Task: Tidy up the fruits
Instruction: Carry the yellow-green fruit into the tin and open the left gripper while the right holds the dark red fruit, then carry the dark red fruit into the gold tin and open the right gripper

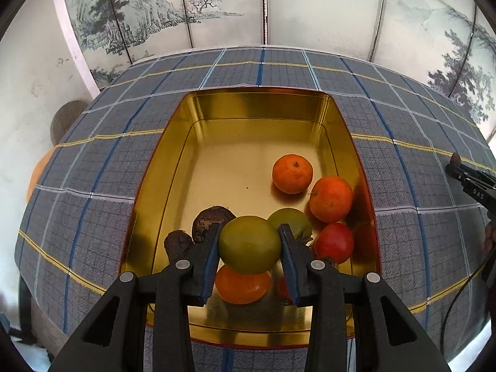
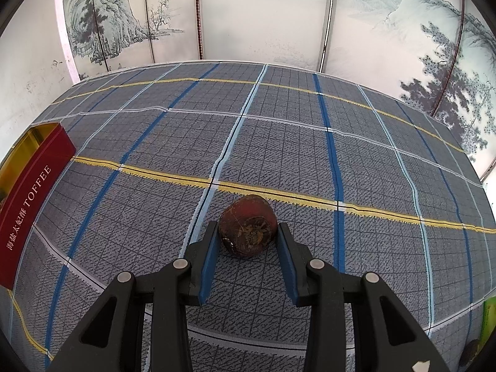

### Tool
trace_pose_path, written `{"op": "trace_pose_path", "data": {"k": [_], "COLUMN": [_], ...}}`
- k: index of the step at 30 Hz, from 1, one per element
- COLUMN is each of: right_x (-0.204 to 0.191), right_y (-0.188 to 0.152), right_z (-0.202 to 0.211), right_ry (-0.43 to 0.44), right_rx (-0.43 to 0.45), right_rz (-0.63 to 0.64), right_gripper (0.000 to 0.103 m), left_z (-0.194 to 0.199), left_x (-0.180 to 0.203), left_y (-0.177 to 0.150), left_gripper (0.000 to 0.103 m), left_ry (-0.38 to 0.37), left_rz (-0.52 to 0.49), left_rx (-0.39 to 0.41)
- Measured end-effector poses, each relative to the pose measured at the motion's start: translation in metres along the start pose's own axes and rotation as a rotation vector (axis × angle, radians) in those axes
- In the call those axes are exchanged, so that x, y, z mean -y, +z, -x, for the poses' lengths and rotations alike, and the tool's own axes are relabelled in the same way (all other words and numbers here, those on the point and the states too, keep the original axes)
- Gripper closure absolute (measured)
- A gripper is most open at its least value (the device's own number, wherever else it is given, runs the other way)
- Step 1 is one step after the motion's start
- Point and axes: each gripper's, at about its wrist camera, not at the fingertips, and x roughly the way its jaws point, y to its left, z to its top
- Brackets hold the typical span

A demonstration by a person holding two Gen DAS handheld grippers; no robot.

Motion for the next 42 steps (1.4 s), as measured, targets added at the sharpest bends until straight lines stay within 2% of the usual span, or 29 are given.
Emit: {"op": "trace_pose_path", "data": {"k": [8, 10, 12, 16, 22, 27, 31, 36, 42], "right_x": [0.000, 0.000, 0.000, 0.000, 0.001, 0.000, 0.001, 0.001, 0.001], "right_y": [0.000, 0.000, 0.000, 0.000, 0.000, 0.000, 0.000, 0.000, 0.000], "right_z": [0.000, 0.000, 0.000, 0.000, 0.000, 0.000, 0.000, 0.000, 0.000], "right_ry": [0.000, -0.001, 0.001, 0.003, 0.003, 0.001, 0.000, 0.004, 0.000], "right_rx": [0.000, 0.000, 0.000, -0.001, -0.001, -0.001, -0.001, -0.001, -0.001], "right_rz": [0.000, 0.001, -0.001, -0.002, -0.003, -0.001, 0.000, -0.004, -0.001], "right_gripper": [0.068, 0.068, 0.068, 0.068, 0.068, 0.068, 0.068, 0.068, 0.069], "left_z": [0.001, 0.002, 0.003, 0.005, 0.023, 0.043, 0.053, 0.053, 0.060], "left_x": [-0.003, -0.002, 0.000, 0.003, 0.003, -0.008, -0.025, -0.046, -0.047], "left_y": [0.000, -0.001, -0.002, -0.003, -0.004, -0.013, -0.027, -0.040, -0.034], "left_gripper": [0.064, 0.061, 0.054, 0.052, 0.049, 0.044, 0.043, 0.042, 0.042], "left_ry": [-0.017, -0.022, -0.008, -0.015, -0.038, -0.037, -0.005, 0.072, 0.131], "left_rz": [0.000, -0.008, -0.025, -0.042, -0.040, 0.004, 0.047, 0.078, 0.042], "left_rx": [-0.005, 0.000, 0.004, 0.003, 0.046, 0.098, 0.116, 0.119, 0.154]}}
